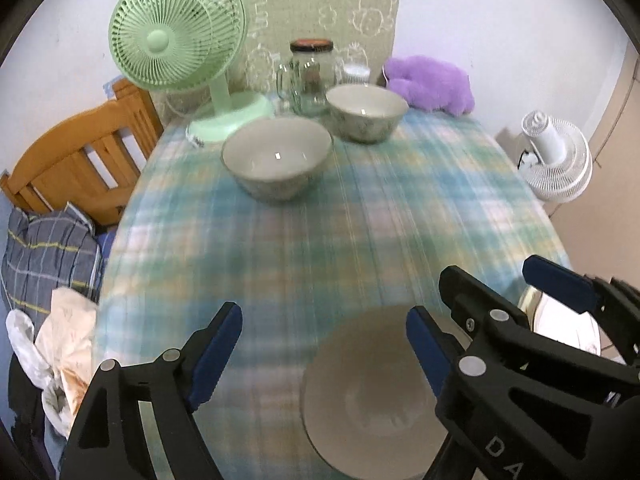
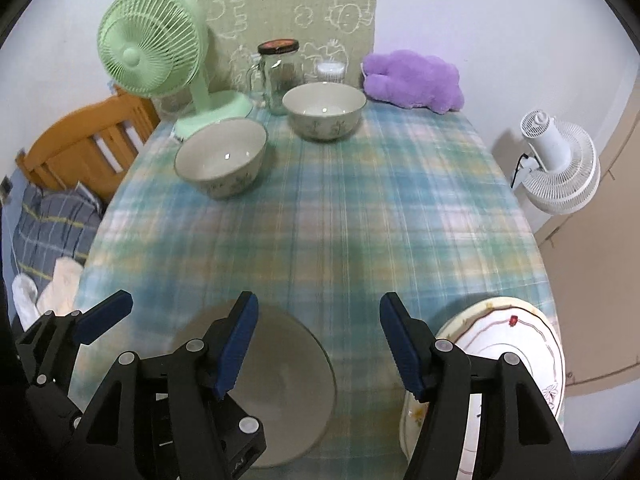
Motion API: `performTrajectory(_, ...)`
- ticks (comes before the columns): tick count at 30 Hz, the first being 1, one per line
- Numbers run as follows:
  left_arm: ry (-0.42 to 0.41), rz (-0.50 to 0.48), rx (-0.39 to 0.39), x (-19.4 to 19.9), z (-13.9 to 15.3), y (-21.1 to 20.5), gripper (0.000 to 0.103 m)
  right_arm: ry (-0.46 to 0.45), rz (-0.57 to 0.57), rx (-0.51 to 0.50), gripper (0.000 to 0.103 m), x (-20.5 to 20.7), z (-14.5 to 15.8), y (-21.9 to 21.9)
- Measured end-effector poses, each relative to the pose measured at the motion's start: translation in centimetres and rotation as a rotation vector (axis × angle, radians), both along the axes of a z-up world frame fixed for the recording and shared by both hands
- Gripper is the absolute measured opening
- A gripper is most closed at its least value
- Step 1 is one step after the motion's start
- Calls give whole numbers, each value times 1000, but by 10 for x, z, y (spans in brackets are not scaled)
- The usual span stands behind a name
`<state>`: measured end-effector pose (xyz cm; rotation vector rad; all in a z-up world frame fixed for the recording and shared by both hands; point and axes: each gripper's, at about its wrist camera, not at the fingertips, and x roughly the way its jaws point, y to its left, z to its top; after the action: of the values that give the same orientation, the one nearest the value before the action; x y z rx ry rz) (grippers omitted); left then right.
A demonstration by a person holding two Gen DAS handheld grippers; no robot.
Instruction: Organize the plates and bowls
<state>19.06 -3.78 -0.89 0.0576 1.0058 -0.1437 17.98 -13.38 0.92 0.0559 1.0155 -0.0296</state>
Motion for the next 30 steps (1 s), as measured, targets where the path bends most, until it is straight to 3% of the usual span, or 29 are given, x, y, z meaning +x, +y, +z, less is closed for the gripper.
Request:
performTrajectory(18,-96,68,-12,108,19,53,85,-109,-28,5,67,104,27,47)
performTrajectory(30,-76,170,35,167,-10,60,80,-89,40,16,67,183,1,53)
